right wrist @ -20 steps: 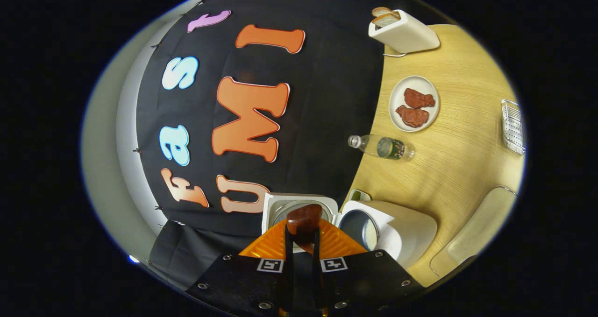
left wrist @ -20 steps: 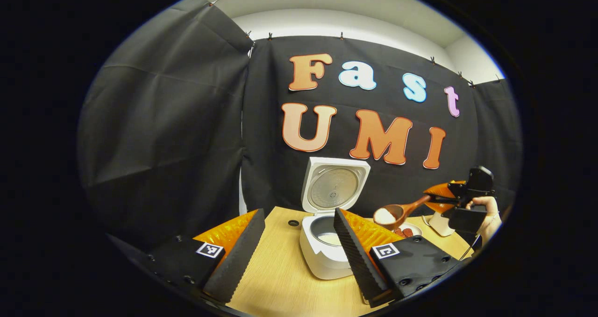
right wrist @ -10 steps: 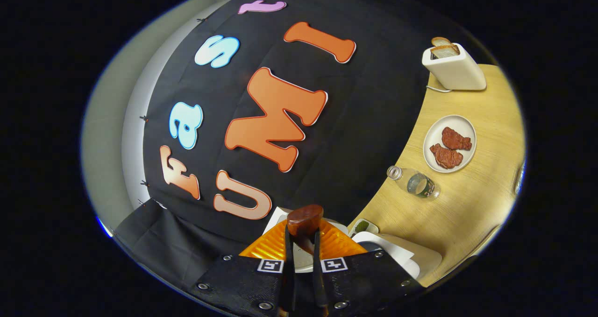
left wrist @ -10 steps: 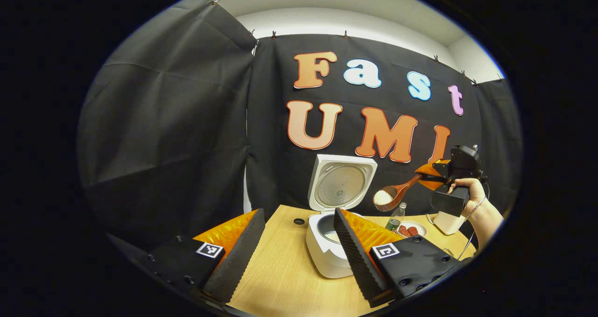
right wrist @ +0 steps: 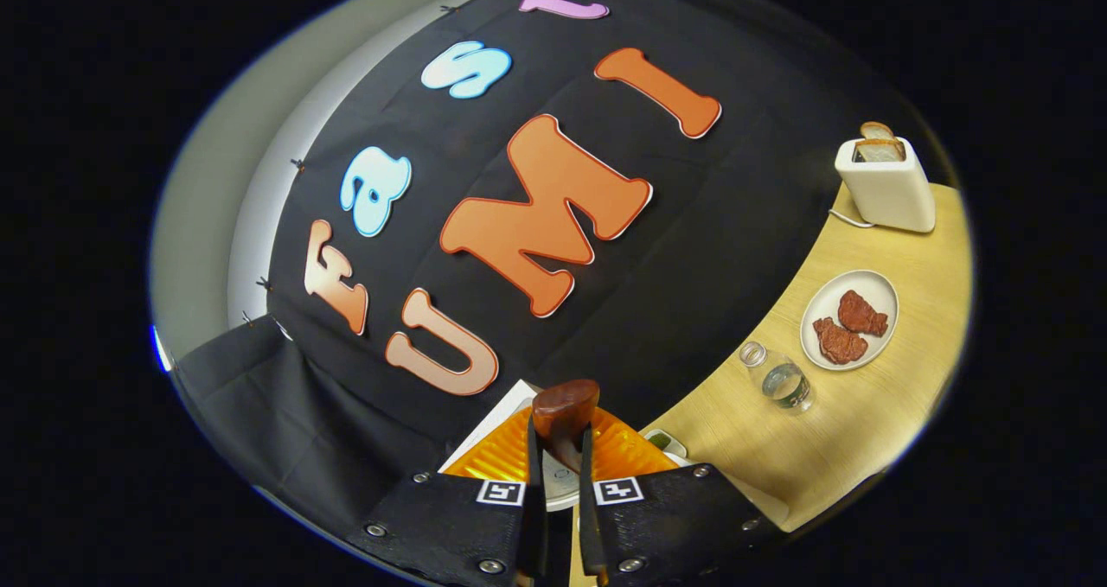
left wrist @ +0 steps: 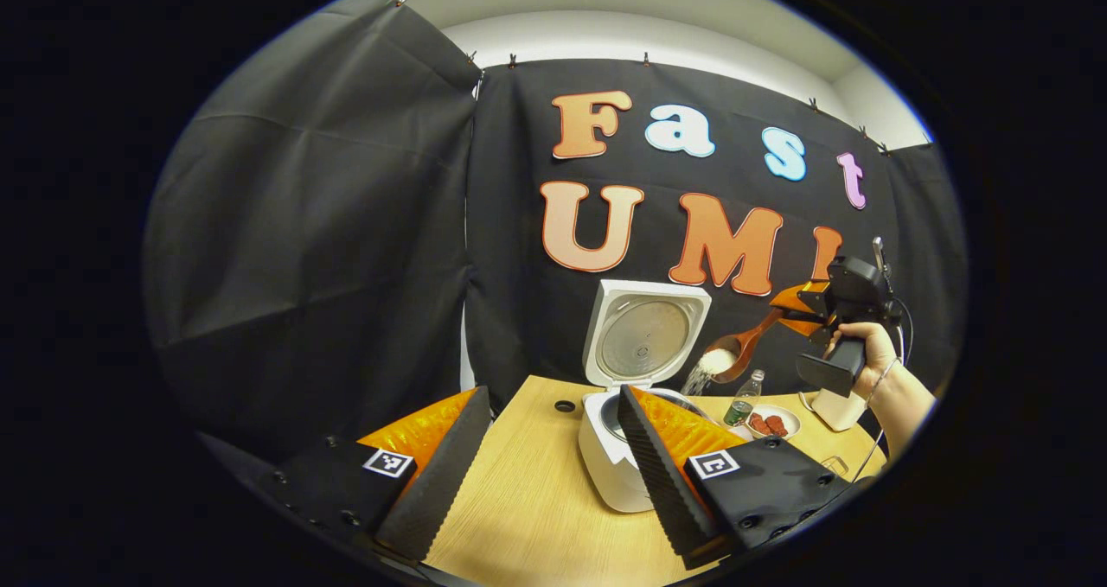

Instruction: Close the left gripper, press the button to open the rice cooker; take a wooden spoon from the chopstick holder with the right hand, scoop a spoonful of rice and pour it into the rice cooker, then put the wooden spoon back into the chopstick holder.

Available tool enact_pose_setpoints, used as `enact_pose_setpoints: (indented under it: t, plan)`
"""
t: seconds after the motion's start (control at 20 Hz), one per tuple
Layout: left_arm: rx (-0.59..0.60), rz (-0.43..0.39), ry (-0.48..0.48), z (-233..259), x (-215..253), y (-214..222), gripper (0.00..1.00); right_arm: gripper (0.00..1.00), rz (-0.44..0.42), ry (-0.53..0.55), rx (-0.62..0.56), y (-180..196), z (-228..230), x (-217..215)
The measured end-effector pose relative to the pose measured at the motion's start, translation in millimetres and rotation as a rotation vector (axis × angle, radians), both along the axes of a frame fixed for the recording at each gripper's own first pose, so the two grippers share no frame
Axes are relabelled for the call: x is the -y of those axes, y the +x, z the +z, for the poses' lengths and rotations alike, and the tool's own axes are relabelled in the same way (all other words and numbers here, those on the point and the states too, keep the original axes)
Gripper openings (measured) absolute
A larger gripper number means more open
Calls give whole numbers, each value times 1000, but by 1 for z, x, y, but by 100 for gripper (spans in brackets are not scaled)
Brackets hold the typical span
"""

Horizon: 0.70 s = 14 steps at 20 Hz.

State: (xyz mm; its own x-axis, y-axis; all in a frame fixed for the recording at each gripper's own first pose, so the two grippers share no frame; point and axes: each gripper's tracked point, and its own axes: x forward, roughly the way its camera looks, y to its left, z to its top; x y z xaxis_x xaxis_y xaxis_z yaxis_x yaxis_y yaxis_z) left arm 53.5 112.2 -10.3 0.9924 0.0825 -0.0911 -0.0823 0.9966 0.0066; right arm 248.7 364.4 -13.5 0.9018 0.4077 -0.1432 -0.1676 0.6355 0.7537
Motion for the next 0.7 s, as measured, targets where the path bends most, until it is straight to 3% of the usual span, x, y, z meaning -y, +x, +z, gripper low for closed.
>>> enact_pose_setpoints:
  t: [0.7]
  plan:
    - [-5, -11, -12, -4, 4, 2, 100, 14, 65, -165, 158, -11, 21, -27]
